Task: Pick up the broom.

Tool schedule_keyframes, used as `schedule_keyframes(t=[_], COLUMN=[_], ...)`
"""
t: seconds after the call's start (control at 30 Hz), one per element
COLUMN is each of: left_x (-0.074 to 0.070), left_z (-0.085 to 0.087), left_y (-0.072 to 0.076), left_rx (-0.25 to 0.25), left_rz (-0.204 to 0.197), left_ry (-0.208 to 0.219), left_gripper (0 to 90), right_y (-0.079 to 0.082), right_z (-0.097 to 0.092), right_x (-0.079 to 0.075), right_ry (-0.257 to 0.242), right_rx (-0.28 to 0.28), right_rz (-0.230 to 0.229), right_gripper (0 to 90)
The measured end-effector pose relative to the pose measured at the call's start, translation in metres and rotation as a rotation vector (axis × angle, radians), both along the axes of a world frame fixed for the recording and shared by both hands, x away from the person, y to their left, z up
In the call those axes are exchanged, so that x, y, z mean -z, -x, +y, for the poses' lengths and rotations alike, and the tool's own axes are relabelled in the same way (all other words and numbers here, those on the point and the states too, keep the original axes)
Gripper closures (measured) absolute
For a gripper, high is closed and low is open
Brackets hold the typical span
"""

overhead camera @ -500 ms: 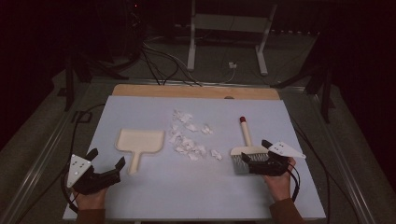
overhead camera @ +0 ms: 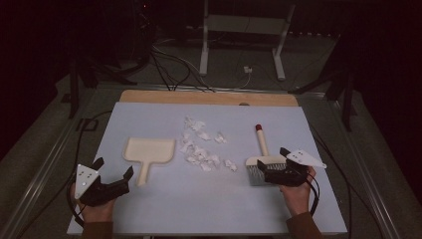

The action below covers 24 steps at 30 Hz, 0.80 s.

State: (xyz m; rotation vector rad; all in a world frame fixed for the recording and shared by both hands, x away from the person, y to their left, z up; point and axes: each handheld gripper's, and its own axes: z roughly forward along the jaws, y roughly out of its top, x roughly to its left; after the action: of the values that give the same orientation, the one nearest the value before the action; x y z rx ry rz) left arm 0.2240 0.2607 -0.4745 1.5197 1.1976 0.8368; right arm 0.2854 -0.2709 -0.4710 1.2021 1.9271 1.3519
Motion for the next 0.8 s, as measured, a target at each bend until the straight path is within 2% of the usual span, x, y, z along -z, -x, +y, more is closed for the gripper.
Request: schedule_keyframes(t=[0.07, 0.1, 0.13, 0.2, 0.4, 0.8], left_x=[0.0, 0.0, 0.0, 0.0, 0.001, 0.004], left_z=[0.0, 0.001, 0.001, 0.002, 0.004, 0.004], left_y=[0.001, 0.001, 0.002, 0.003, 0.005, 0.004], left_rx=[-0.006, -0.008, -0.012, -0.019, -0.047, -0.054], left_rz=[0.0, -0.003, -0.004, -0.009, -0.017, -0.012], left_ry=[0.003, 0.003, 0.003, 0.006, 0.011, -0.018], left_gripper=[0.5, 0.5, 0.5, 0.5, 0.5, 0.5], right_y=[-0.001, -0.001, -0.003, -0.005, -0.018, -0.042], right_z=[0.001, 0.001, 0.001, 0.0, 0.004, 0.015], right_x=[-0.009, -0.009, -0.016, -0.019, -0.034, -0.059], right_ry=[0.011, 0.011, 0.007, 0.003, 0.029, 0.06], right_rx=[0.019, 0.019, 0.034, 0.036, 0.07, 0.069], right_rz=[-0.015, -0.015, -0.01, -0.003, 0.022, 0.029], right_gripper=[0.0, 0.0, 0.0, 0.0, 0.0, 0.0])
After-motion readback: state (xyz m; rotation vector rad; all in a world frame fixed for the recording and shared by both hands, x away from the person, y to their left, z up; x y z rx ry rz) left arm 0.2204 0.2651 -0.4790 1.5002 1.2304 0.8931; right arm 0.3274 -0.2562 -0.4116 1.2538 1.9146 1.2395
